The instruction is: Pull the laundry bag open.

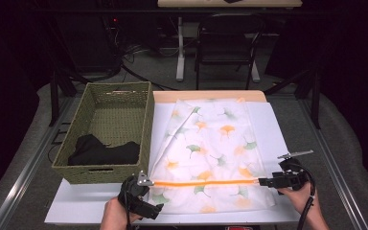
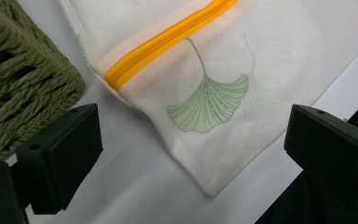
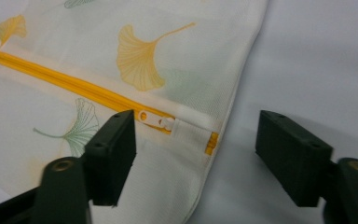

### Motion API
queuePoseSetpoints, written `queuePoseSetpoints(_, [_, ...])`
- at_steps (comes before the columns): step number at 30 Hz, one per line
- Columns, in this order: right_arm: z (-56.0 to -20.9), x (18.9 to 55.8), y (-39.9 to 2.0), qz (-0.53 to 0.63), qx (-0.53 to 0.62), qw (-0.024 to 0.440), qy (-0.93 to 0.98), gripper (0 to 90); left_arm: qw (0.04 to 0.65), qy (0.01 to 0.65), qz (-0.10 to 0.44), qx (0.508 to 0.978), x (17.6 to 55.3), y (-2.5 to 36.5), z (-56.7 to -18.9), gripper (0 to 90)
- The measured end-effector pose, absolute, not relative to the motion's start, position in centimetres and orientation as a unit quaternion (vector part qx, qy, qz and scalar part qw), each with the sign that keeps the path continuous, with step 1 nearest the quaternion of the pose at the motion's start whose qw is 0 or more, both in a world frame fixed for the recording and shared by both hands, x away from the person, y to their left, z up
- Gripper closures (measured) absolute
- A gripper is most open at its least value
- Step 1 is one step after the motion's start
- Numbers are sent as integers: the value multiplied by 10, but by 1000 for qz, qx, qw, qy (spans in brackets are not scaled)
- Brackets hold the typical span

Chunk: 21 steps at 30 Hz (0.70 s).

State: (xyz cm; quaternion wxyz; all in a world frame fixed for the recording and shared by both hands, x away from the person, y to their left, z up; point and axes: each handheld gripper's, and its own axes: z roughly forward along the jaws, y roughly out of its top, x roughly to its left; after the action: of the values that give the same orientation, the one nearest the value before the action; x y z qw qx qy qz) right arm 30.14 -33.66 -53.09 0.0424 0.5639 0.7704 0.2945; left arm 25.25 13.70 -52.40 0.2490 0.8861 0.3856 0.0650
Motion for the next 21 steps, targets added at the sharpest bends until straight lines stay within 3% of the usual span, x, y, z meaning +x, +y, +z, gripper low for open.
queuePoseSetpoints(11, [-538,308,-337,296,585,38,754,579,249,380,68,888,253,133,-525,61])
queuePoseSetpoints(16, [-539,308,-336,292,590,46,752,654,250,383,69,887,253,134,-525,72])
queuePoseSetpoints(21, [-538,308,-332,283,587,52,757,673,250,383,73,886,253,135,-524,74])
